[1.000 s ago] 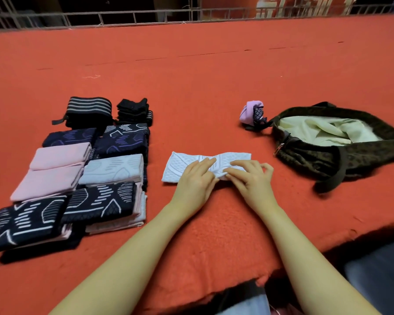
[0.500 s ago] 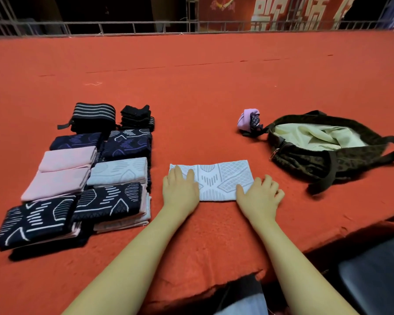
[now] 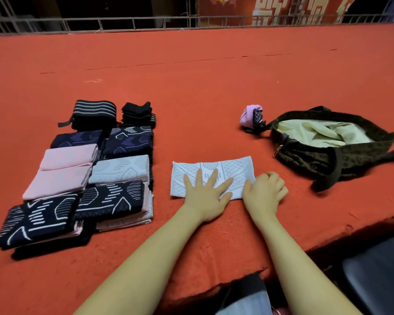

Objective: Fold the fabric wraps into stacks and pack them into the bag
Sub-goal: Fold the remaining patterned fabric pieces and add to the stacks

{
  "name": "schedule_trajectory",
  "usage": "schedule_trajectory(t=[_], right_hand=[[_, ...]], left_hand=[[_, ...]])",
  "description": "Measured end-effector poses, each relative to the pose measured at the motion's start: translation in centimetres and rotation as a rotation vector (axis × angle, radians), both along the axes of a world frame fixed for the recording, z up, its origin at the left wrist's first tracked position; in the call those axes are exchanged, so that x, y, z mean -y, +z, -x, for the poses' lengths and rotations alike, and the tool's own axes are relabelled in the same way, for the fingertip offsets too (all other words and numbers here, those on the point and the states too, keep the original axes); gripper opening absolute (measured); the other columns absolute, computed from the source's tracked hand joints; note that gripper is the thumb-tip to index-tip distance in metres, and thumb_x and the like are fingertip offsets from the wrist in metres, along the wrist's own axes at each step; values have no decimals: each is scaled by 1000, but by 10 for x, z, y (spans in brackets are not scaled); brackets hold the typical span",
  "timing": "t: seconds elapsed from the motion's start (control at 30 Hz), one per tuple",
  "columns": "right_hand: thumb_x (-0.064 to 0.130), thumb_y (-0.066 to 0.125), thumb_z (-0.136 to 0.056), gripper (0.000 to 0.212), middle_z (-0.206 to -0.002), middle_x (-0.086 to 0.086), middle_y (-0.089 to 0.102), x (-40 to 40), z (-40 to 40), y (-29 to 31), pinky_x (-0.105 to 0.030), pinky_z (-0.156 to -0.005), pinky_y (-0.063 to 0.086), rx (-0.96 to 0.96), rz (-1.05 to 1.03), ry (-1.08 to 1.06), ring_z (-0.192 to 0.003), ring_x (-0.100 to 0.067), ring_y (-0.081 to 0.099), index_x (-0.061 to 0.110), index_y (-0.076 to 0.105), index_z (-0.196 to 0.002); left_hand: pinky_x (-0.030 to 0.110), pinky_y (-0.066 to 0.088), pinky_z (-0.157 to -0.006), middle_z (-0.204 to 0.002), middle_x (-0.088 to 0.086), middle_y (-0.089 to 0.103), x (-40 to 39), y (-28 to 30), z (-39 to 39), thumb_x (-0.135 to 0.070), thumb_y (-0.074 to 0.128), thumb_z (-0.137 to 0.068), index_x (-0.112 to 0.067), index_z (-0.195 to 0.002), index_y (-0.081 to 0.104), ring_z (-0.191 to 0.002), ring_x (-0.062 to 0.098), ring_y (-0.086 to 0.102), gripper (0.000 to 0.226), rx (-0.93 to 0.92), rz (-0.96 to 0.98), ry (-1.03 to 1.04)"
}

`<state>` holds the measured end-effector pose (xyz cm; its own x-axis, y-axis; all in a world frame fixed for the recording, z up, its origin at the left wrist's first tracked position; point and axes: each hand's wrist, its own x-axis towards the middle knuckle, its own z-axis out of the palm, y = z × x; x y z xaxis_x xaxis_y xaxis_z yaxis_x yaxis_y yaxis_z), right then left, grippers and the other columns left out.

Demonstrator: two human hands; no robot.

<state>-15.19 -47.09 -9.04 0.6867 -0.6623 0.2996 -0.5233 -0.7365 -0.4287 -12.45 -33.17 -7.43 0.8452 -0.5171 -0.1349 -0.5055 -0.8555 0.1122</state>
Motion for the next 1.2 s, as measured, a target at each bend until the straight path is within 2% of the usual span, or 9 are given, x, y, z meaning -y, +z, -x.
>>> schedule_trajectory(t=[0.1,0.23,0.43,0.7,0.77,0.87,1.0,1.07,1.2], right_hand=[[13,63,-79,13,-119,-12,53,0,1,1,-37,-96,17,236,-88,101,-114,-33,41,7,61,-90],[11,69,-74,13,-99,5,58,-7,3,4,-23,-82,15,491,-86,222,-100,-22,49,14,58,-79],[21,58,-74,8,-88,17,54,-18,-4,17,-24,-77,16,582,-142,337,-86,-12,53,18,58,-82],[18,55,-68,11,-75,9,56,-52,-30,15,-24,-80,15,327,32,658,-80,-21,61,18,55,-79],[34,50,-76,15,-78,6,59,-57,-33,8,-31,-87,18,200,154,711,-87,-22,60,19,52,-80],[64,23,-81,50,-90,10,59,-57,-28,3,-34,-98,13,-40,195,749,-101,-12,52,21,49,-87],[66,8,-81,68,-125,8,54,-52,-26,8,-33,-104,10,-88,58,741,-130,-13,38,26,52,-114],[65,4,-80,77,-155,3,26,-51,-27,9,-35,-108,2,-232,112,687,-145,-20,11,28,41,-137],[58,6,-81,73,-160,3,9,-57,-28,12,-39,-112,1,-334,91,672,-146,-25,-2,34,29,-146]], left_hand=[[65,-11,-108,-160,-9,-6,-1,0,-3,-57,18,-98,-54,-145,3,-144,35,-14,50,-7,10,-27],[63,-11,-110,-160,-11,-5,-2,0,-13,-59,21,-96,-57,-144,2,-145,34,-13,51,-28,-5,-56],[52,-6,-114,-161,-2,3,-15,17,-28,-48,22,-100,-42,-149,13,-146,32,-2,50,-2,-74,-76],[45,13,-113,-151,15,27,-58,22,-48,-40,32,-99,-14,-146,29,-137,35,23,53,269,-197,189],[43,16,-111,-149,15,31,-61,20,-50,-41,31,-100,-14,-146,28,-133,34,29,54,275,-181,202],[42,17,-109,-149,17,32,-59,16,-50,-39,30,-100,-18,-150,21,-130,35,34,54,250,-171,221],[39,24,-105,-139,11,44,-57,13,-52,-29,35,-100,-20,-149,20,-123,32,44,52,216,-29,304],[39,26,-102,-136,7,44,-57,13,-55,-23,38,-98,-24,-148,21,-122,31,44,52,189,93,346],[40,24,-99,-130,3,49,-53,17,-50,-10,39,-92,-25,-147,22,-118,29,47,60,202,172,303]])
